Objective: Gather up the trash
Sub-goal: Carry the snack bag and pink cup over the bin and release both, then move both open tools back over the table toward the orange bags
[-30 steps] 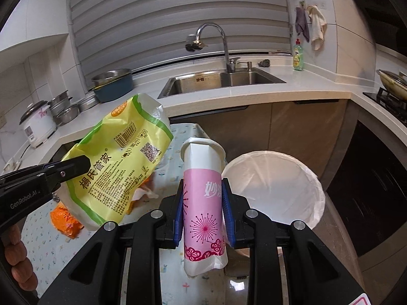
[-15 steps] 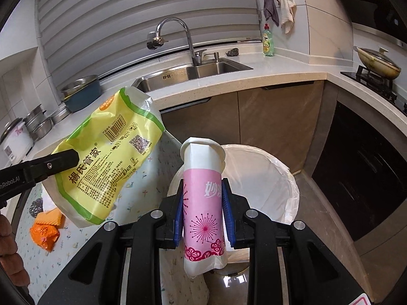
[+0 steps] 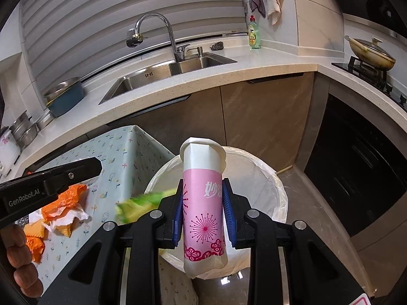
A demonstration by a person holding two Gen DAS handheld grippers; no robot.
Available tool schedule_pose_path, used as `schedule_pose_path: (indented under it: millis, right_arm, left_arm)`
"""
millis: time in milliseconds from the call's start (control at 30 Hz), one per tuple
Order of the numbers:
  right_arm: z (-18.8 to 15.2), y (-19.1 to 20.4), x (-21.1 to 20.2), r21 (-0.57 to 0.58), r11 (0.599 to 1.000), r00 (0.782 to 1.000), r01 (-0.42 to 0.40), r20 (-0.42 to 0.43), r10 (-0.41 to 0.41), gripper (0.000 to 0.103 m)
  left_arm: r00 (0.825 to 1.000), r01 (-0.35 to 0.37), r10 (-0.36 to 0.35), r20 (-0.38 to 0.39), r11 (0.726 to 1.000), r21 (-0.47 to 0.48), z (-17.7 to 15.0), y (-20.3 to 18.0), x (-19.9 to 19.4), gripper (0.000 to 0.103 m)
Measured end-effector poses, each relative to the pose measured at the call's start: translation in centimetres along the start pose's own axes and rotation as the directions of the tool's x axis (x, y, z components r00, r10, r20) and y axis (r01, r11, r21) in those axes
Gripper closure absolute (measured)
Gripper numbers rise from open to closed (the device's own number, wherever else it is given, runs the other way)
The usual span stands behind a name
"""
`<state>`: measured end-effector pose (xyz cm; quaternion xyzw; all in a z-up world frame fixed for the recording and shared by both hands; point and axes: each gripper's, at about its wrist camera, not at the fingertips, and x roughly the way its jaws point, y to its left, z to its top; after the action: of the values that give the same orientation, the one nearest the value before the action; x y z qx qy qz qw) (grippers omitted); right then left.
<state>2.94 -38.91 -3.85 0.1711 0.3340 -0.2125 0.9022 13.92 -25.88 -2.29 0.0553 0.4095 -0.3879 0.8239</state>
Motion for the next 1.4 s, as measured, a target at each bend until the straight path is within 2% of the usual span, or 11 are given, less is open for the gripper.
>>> schedule_pose_path:
  millis: [100, 200, 267, 367, 533, 600, 700, 767, 1067, 1400]
  right_arm:
    - [0.2, -0.1, 0.3, -0.001, 1.000, 1.000, 0.002, -0.001, -0.002, 0.075]
    - [0.3, -0.1, 0.6, -0.002, 1.000, 1.000, 0.002, -0.002, -0.002, 0.073]
    - [0.4, 0.0, 0.8, -0.001, 1.000, 1.000, 0.003, -0.003, -0.003, 0.068]
    - [0.6, 0.5, 1.0, -0.015, 1.000, 1.000, 0.004, -0.003, -0.004, 0.067]
    - [0.9, 1.1, 1.0, -0.022, 1.000, 1.000, -0.001, 0.000, 0.001, 0.065]
    - [1.0, 1.5, 0.9, -0.030, 1.000, 1.000, -0.001, 0.007, 0.001, 0.062]
    - [1.2, 2.2, 0.3, -0.041, 0.999, 1.000, 0.006, 0.031, -0.004, 0.049]
    - [1.5, 2.7, -0.2, -0.050, 0.999, 0.999, 0.011, 0.047, -0.009, 0.044]
    - [1.5, 6.6, -2.6, -0.098, 0.994, 0.995, -0.041, 0.081, 0.050, 0.041]
    - [-0.9, 12.9, -3.3, -0.168, 0.976, 0.989, -0.136, 0.039, 0.144, 0.041]
  left_arm:
    - [1.000, -0.023, 0.023, 0.006, 1.000, -0.011, -0.1, 0.6, -0.3, 0.076]
    - [0.999, -0.043, 0.044, 0.014, 0.999, -0.022, -0.3, 1.3, -0.8, 0.072]
    - [0.998, -0.053, 0.054, 0.016, 0.998, -0.029, -0.3, 1.9, -1.0, 0.072]
    - [0.997, -0.076, 0.077, 0.021, 0.996, -0.038, -0.5, 2.6, -1.4, 0.071]
    - [0.993, -0.109, 0.112, 0.037, 0.992, -0.056, -0.8, 3.6, -2.4, 0.060]
    - [0.991, -0.121, 0.124, 0.046, 0.990, -0.066, -0.9, 4.0, -3.0, 0.051]
    - [0.987, -0.139, 0.144, 0.065, 0.987, -0.081, -1.1, 4.7, -3.9, 0.044]
    - [0.985, -0.149, 0.156, 0.078, 0.985, -0.090, -1.2, 5.2, -4.7, 0.041]
    - [0.971, -0.198, 0.215, 0.110, 0.970, -0.141, -2.8, 8.1, -8.4, 0.036]
    - [0.931, -0.322, 0.349, 0.105, 0.922, -0.215, -6.4, 13.8, -12.9, 0.030]
